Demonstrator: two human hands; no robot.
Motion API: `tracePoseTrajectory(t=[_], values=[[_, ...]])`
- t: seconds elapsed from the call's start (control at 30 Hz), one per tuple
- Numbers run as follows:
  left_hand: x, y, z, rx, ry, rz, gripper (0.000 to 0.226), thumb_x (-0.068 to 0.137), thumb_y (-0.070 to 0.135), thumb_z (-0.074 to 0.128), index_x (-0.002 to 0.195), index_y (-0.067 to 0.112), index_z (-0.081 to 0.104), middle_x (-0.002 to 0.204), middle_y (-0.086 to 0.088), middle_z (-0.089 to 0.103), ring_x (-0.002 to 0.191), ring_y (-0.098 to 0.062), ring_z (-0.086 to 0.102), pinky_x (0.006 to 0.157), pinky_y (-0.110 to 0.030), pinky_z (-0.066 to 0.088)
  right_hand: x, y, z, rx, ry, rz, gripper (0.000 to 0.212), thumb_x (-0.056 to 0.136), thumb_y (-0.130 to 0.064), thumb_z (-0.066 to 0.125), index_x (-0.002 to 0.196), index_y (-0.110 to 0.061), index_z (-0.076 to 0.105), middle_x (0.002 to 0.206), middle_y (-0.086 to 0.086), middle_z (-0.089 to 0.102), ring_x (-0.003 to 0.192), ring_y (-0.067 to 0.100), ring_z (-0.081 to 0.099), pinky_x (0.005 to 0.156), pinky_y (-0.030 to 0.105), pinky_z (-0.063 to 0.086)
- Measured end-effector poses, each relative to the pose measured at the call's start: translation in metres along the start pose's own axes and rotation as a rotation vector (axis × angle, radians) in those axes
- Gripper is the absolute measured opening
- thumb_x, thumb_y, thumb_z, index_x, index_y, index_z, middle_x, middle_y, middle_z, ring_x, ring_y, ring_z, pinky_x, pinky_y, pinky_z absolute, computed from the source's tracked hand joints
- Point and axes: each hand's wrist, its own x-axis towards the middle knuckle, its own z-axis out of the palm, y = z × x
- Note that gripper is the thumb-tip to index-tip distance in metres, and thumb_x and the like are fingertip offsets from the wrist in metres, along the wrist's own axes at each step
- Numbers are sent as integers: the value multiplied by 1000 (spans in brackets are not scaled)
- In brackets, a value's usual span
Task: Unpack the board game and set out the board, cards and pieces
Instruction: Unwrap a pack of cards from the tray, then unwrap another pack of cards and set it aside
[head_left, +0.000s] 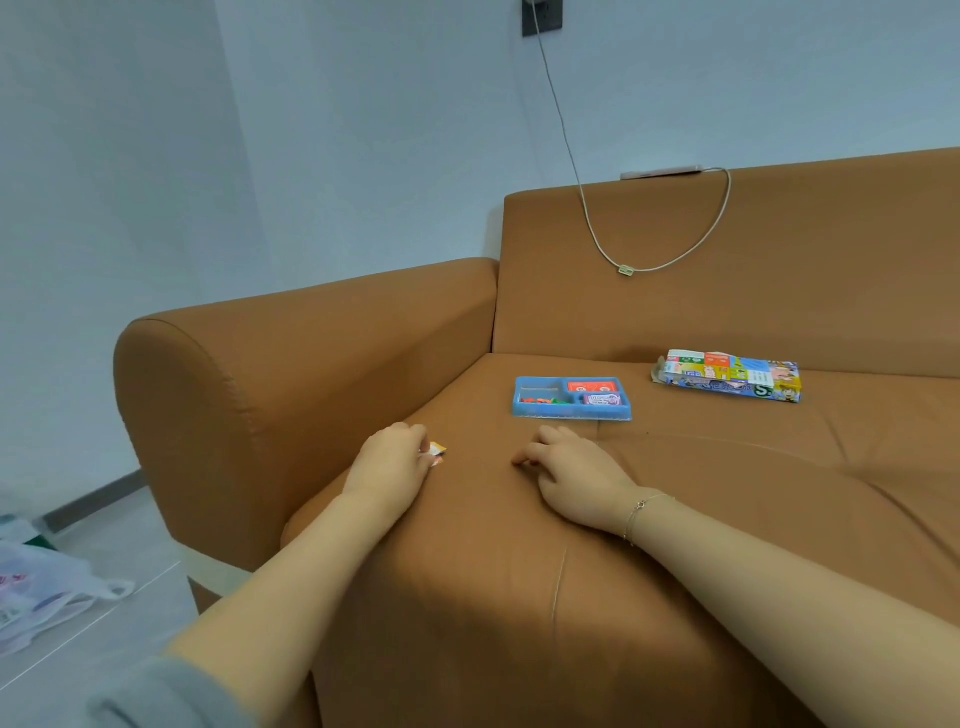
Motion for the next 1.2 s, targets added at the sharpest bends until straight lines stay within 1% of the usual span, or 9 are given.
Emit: tracePoseTrajectory(t=[0.13, 0.33, 0.4, 0.53, 0.67, 0.83, 0.93, 1.03, 1.2], values=[[6, 10, -13, 33, 7, 35, 28, 92, 36, 55, 108, 14, 60, 113, -4, 54, 104, -23, 50, 82, -34, 45, -5, 5, -7, 46, -26, 5, 37, 90, -13, 41, 122, -23, 58, 112, 1, 50, 112, 18, 46, 91, 36, 43], [23, 61, -19, -12, 159, 198, 24, 93, 34, 52, 109, 17, 60, 113, 0, 55, 108, -20, 48, 88, -35, 45, -19, 37, -24, 132, 67, 141, 39, 86, -10, 45, 120, -23, 60, 112, -3, 51, 107, 12, 48, 88, 29, 44], [33, 84, -12, -90, 136, 214, 21, 92, 31, 53, 107, 18, 60, 109, -1, 56, 106, -20, 49, 86, -36, 45, -18, 53, -27, 165, 117, 212, 39, 85, -9, 45, 117, -23, 62, 104, -6, 50, 105, 14, 51, 88, 31, 45], [58, 119, 18, -229, 92, 214, 19, 90, 25, 55, 107, 18, 61, 107, -3, 56, 106, -21, 52, 84, -32, 43, -11, 83, -28, 247, 223, 341, 34, 85, -7, 48, 112, -18, 65, 95, -4, 47, 88, 12, 48, 79, 24, 40], [82, 140, 64, -298, 38, 190, 27, 90, 19, 56, 117, 15, 58, 122, -3, 55, 119, -23, 45, 96, -30, 37, 7, 112, -23, 387, 279, 479, 33, 86, -6, 49, 115, -13, 64, 107, 6, 54, 87, 12, 49, 85, 23, 39], [100, 141, 97, -226, -31, 82, 42, 91, 33, 57, 131, 22, 49, 135, 2, 50, 130, -19, 37, 103, -35, 30, 25, 132, -12, 419, 309, 523, 32, 89, -9, 47, 116, -13, 63, 112, 9, 55, 88, 13, 49, 83, 23, 38], [101, 138, 100, -224, -1, 99, 28, 91, 29, 58, 119, 24, 57, 125, 4, 57, 124, -17, 42, 98, -34, 31, 29, 137, -10, 407, 283, 516, 28, 89, -13, 51, 114, -16, 64, 109, 9, 55, 88, 16, 52, 82, 24, 39], [95, 139, 97, -225, 62, 133, 15, 91, 26, 58, 106, 24, 61, 114, 8, 62, 115, -15, 47, 92, -31, 31, 26, 135, -9, 331, 263, 525, 25, 90, -18, 55, 112, -17, 65, 111, 8, 51, 99, 22, 55, 84, 28, 41], [87, 139, 93, -225, 93, 177, 14, 91, 28, 58, 104, 24, 63, 111, 10, 63, 110, -13, 51, 88, -28, 30, 22, 128, -7, 226, 235, 541, 25, 89, -32, 57, 103, -15, 70, 105, 8, 50, 101, 24, 55, 77, 26, 38]])
